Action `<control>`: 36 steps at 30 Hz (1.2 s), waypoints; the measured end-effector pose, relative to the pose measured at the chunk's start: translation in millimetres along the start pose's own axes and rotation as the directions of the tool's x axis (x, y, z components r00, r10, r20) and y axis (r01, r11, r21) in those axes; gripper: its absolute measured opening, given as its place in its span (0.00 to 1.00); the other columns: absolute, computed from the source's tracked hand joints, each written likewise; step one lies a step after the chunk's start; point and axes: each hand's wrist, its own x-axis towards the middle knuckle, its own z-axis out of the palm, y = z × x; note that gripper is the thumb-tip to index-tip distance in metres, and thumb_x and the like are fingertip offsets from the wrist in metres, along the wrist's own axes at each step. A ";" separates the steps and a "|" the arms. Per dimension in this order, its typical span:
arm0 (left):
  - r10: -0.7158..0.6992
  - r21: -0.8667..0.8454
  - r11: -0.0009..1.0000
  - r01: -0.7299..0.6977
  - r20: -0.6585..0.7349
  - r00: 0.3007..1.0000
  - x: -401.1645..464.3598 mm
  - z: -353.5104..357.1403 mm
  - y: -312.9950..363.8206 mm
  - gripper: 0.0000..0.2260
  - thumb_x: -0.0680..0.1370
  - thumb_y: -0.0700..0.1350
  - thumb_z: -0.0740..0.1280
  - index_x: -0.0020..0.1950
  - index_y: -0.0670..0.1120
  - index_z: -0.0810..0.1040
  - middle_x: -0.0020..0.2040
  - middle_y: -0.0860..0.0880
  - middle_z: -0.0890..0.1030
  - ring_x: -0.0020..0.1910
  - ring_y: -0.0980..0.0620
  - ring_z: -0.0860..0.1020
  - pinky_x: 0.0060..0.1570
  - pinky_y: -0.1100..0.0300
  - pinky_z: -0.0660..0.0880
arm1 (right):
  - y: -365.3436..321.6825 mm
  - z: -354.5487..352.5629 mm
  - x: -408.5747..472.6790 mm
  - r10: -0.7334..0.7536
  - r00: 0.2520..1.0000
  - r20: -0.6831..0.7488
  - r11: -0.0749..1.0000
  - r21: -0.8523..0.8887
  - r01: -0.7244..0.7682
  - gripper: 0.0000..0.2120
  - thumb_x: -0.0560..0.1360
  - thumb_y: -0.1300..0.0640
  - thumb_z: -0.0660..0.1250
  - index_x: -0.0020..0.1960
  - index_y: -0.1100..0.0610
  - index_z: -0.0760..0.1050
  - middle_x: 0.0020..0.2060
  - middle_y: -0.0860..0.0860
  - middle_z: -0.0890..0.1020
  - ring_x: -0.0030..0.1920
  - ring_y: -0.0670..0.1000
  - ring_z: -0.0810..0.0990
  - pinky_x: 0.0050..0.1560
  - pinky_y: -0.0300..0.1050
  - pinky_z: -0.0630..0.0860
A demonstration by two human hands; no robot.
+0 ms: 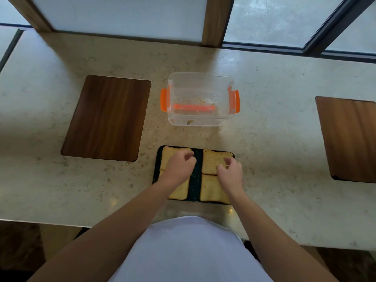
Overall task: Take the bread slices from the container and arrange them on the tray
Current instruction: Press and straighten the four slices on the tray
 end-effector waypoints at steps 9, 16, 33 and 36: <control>-0.144 0.046 0.989 0.140 0.083 0.986 19.9 44.9 7.2 0.23 0.78 0.46 0.61 0.73 0.46 0.69 0.66 0.48 0.75 0.44 0.62 0.70 0.38 0.67 0.65 | 16.9 -15.2 14.4 0.077 0.997 0.032 0.994 -0.086 -0.074 0.25 0.74 0.56 0.62 0.70 0.60 0.69 0.65 0.58 0.73 0.62 0.57 0.73 0.61 0.54 0.73; -0.181 0.023 0.983 0.180 0.090 0.979 20.8 46.8 7.0 0.22 0.77 0.47 0.61 0.72 0.46 0.70 0.52 0.56 0.77 0.42 0.62 0.72 0.37 0.64 0.67 | 17.8 -11.6 19.6 0.098 0.993 0.058 0.995 -0.029 -0.097 0.25 0.72 0.55 0.62 0.69 0.59 0.69 0.63 0.56 0.74 0.56 0.53 0.74 0.53 0.49 0.73; -0.125 0.062 0.991 0.120 0.084 0.989 1.0 35.9 3.6 0.20 0.77 0.49 0.62 0.68 0.46 0.71 0.59 0.51 0.76 0.52 0.55 0.73 0.45 0.60 0.69 | 31.7 -14.4 6.3 0.069 0.996 0.057 0.997 0.023 -0.070 0.26 0.73 0.55 0.63 0.70 0.59 0.68 0.63 0.55 0.76 0.48 0.47 0.74 0.46 0.45 0.71; -0.172 0.058 0.985 0.165 0.133 0.976 -12.7 38.0 -6.5 0.21 0.78 0.50 0.61 0.69 0.45 0.69 0.51 0.54 0.77 0.45 0.58 0.74 0.40 0.62 0.70 | 44.6 -17.5 -7.5 0.071 0.997 0.040 0.997 0.010 -0.072 0.25 0.74 0.56 0.63 0.70 0.60 0.68 0.53 0.52 0.77 0.38 0.40 0.73 0.35 0.40 0.71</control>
